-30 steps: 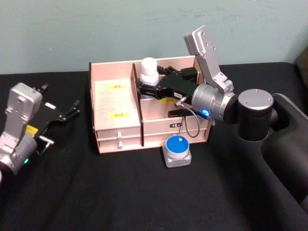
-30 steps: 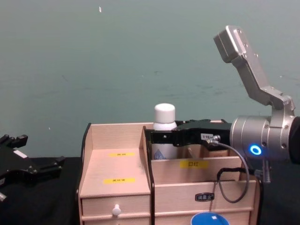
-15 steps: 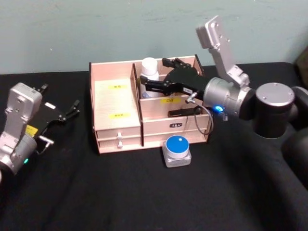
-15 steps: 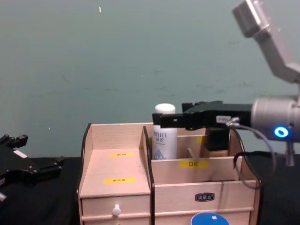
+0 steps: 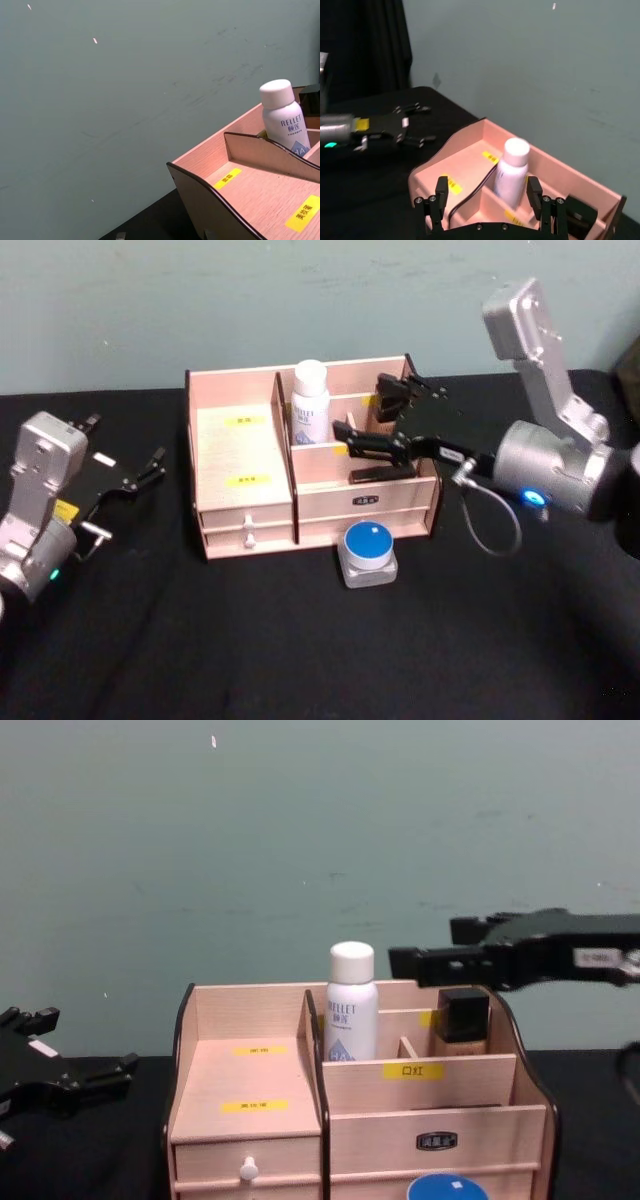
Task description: Pick up the facial cleanser and watermelon frost from the table and place them into the tiered storage box.
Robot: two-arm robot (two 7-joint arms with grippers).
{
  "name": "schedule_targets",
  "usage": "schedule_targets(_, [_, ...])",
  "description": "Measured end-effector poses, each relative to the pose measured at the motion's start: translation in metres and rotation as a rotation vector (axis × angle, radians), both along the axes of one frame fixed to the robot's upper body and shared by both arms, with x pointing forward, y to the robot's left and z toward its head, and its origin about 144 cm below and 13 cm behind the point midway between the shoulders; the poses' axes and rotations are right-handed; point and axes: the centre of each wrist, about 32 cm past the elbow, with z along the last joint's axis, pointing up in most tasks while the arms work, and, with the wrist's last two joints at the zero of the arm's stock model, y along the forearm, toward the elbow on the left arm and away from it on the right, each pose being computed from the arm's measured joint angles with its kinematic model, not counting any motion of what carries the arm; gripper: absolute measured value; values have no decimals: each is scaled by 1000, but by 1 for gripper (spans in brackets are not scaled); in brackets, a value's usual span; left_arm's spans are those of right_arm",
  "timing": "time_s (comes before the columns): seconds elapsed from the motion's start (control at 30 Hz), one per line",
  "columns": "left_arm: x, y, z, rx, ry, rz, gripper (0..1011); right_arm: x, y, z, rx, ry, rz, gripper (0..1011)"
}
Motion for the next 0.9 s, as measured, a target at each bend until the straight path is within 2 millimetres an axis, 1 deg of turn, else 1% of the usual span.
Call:
schedule_targets(0.1, [0, 0, 0, 0, 0, 0, 1009, -13, -5, 2, -10, 6, 10, 1002])
schedule_targets(0.13, [0, 0, 0, 0, 0, 0, 1010, -21, -8, 2, -15, 12, 15, 1002])
schedule_targets(0.27, [0, 0, 0, 0, 0, 0, 1010, -41, -14, 1, -33, 27, 21, 1002])
schedule_targets(0.3, [0, 0, 0, 0, 0, 0, 1010, -48, -15, -1, -43, 34, 20, 1002])
schedule_targets(0.4, [0, 0, 0, 0, 0, 0, 1010, -62, -18, -6, -60, 54, 12, 1002])
schedule_targets(0.53, [0, 0, 0, 0, 0, 0, 1010, -76, -20, -13, -76, 81, 2, 1002])
schedule_targets(0.73, [0, 0, 0, 0, 0, 0, 1010, -86, -24, -24, -116, 130, -27, 1002])
schedule_targets(0.9, [0, 0, 0, 0, 0, 0, 1010, -87, -25, -34, -145, 175, -55, 1002])
